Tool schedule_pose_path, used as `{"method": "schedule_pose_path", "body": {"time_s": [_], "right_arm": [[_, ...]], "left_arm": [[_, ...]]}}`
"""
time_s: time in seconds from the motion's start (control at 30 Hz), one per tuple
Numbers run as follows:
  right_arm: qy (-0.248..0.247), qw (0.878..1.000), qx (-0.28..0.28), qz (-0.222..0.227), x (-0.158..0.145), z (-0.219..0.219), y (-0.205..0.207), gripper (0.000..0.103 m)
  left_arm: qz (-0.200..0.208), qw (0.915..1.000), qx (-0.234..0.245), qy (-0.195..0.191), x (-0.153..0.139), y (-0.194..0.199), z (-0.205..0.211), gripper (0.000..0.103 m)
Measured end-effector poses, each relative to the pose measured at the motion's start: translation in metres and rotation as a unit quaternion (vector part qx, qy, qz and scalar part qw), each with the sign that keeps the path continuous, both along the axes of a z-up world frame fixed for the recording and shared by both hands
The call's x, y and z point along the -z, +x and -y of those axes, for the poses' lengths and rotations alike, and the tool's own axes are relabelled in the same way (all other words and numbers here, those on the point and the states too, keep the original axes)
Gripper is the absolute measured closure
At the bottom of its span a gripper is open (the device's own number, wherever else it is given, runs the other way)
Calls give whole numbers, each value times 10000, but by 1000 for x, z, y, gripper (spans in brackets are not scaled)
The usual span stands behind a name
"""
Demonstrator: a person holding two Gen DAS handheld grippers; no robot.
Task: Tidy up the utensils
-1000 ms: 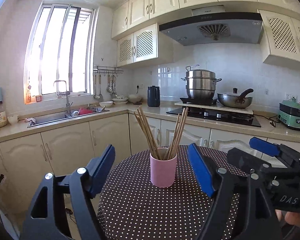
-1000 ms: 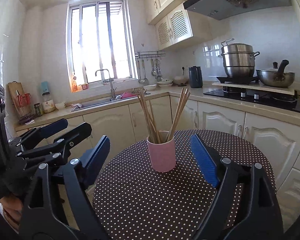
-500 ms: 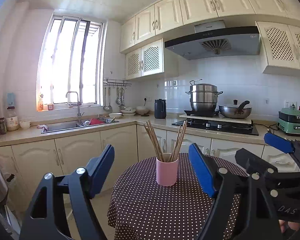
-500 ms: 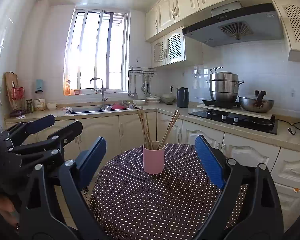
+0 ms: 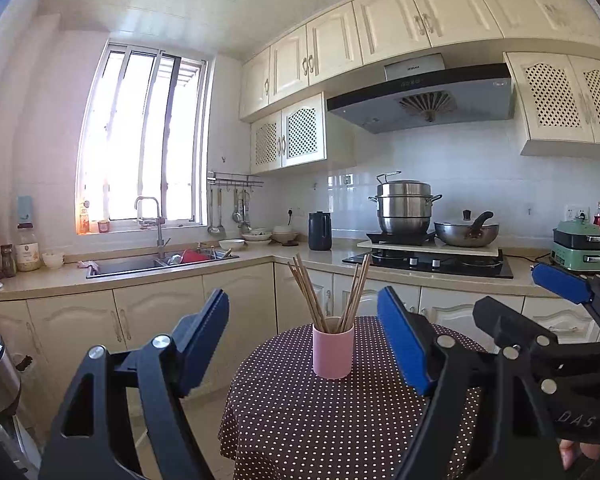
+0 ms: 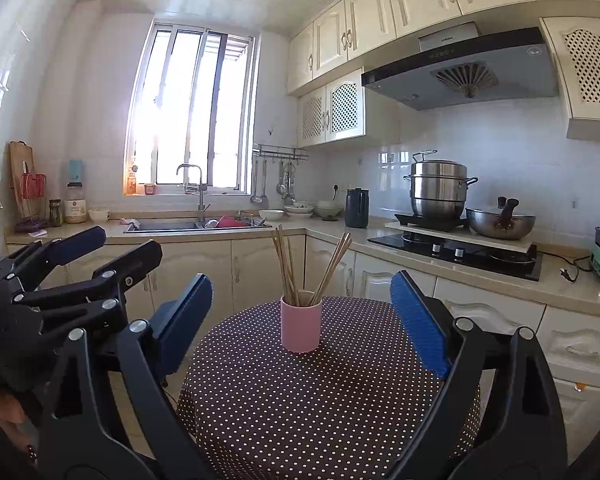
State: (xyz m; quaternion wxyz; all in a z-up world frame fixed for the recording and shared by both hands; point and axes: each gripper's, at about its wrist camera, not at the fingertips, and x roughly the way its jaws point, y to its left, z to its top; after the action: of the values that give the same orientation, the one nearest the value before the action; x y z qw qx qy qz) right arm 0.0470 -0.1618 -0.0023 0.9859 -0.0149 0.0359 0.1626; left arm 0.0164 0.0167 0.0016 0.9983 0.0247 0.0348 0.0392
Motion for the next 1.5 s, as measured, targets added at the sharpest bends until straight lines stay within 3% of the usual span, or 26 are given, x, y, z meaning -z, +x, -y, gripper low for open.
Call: {"method": "schedule_pose_path", "body": {"time_s": [0.33,1.5], "right_arm": [[75,10000,13,23,-2,1,-4,13],[114,9999,21,-114,1,2,-9,13]], "left_arm": [[130,9999,-46,20,-2,-8,1,28],[20,10000,-41,-84,5,-12,-4,28]]}}
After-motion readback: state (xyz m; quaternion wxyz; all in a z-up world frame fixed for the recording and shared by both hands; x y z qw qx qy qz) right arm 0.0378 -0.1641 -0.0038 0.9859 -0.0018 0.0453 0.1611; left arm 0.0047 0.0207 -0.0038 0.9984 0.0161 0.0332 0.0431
